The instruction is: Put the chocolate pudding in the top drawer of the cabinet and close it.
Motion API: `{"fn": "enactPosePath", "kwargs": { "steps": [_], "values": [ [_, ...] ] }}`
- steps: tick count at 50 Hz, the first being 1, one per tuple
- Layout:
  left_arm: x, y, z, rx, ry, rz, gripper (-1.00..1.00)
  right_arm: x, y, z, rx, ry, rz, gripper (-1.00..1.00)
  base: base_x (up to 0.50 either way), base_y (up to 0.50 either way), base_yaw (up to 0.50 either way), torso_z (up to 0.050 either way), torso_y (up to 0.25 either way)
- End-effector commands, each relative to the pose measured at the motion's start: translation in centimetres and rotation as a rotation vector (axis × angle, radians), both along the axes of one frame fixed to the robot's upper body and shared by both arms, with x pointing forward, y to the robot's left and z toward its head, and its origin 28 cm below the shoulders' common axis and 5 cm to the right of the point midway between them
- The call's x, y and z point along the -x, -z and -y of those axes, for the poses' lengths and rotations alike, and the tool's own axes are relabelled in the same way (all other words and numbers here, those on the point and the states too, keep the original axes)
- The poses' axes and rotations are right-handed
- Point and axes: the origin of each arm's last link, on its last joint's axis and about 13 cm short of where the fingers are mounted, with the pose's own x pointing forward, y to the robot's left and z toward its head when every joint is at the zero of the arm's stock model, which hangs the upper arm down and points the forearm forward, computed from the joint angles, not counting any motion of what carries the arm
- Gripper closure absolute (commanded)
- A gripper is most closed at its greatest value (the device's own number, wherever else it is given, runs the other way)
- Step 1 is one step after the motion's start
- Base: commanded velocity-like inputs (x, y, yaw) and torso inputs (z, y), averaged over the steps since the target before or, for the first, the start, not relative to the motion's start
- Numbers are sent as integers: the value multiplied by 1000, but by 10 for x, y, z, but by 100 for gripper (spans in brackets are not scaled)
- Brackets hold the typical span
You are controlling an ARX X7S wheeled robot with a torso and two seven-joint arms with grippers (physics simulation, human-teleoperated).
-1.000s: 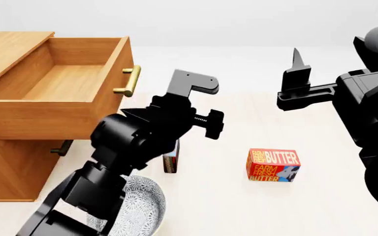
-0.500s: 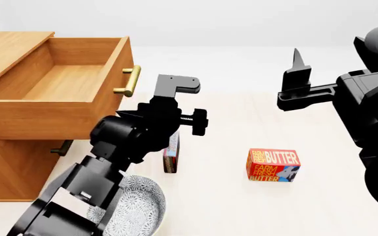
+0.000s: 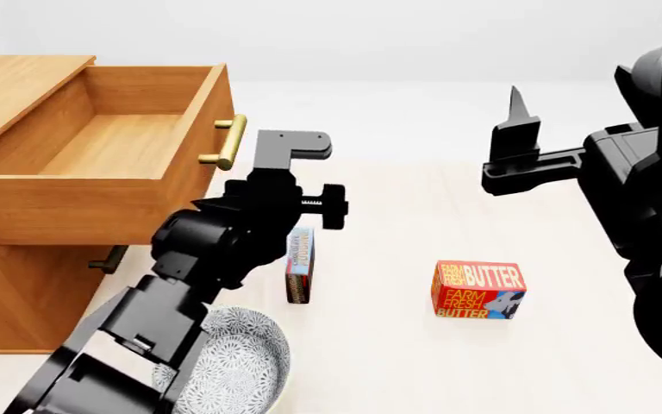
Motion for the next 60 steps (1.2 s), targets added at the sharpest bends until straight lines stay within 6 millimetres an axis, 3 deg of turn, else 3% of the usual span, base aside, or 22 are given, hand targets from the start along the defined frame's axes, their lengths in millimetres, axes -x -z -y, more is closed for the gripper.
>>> {"fn": "enactPosePath", "kwargs": {
  "steps": [1, 60],
  "values": [
    [1, 1, -2, 32, 19, 14, -100, 0, 1, 0, -1, -1, -2, -100, 0, 0, 0, 0, 0],
    [2, 8, -1, 51, 41, -19, -100, -2, 4, 0, -5, 0, -8, -100, 0, 0, 0, 0, -149]
  ]
}}
